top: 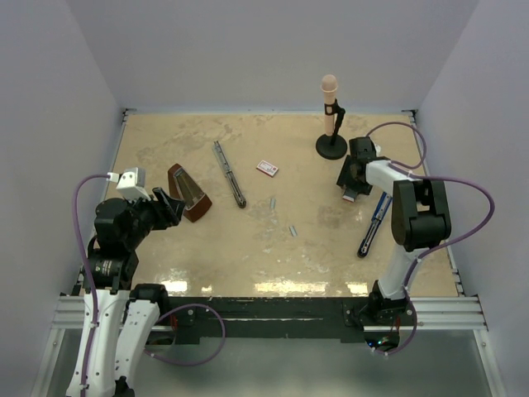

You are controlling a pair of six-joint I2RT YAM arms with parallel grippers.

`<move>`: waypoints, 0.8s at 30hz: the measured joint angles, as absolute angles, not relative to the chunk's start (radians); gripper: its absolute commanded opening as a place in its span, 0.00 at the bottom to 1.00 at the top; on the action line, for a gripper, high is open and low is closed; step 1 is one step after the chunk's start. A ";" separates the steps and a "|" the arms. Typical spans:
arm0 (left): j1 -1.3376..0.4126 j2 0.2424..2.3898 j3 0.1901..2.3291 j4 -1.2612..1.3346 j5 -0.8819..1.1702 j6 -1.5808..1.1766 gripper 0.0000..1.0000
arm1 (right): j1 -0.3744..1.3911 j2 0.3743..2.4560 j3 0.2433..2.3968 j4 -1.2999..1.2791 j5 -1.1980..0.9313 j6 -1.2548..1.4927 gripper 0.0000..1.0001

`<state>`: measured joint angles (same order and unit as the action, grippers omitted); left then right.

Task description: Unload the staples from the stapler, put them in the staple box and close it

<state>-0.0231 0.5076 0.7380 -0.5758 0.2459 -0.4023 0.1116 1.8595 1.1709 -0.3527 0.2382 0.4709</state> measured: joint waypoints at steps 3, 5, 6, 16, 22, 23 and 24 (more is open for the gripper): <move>-0.023 0.508 0.738 -0.576 0.245 -0.404 0.61 | 0.111 1.860 1.169 -0.348 0.235 0.463 0.55; -0.023 0.508 0.738 -0.576 0.245 -0.405 0.62 | 0.111 1.859 1.167 -0.343 0.233 0.457 0.54; -0.023 0.508 0.738 -0.576 0.245 -0.405 0.61 | 0.111 1.859 1.166 -0.342 0.233 0.455 0.54; -0.023 0.506 0.738 -0.576 0.242 -0.405 0.62 | 0.111 1.840 1.140 -0.327 0.208 0.418 0.46; -0.023 0.503 0.738 -0.576 0.241 -0.405 0.62 | 0.120 1.819 1.123 -0.329 0.184 0.395 0.44; -0.023 0.503 0.738 -0.576 0.240 -0.405 0.61 | 0.125 1.818 1.123 -0.329 0.182 0.392 0.44; -0.023 0.503 0.738 -0.576 0.239 -0.405 0.62 | 0.130 1.816 1.123 -0.328 0.179 0.387 0.44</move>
<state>-0.0231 0.5030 0.7380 -0.5758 0.2394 -0.4049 0.1295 1.8160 1.1229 -0.3283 0.1795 0.3866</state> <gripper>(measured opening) 0.617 0.450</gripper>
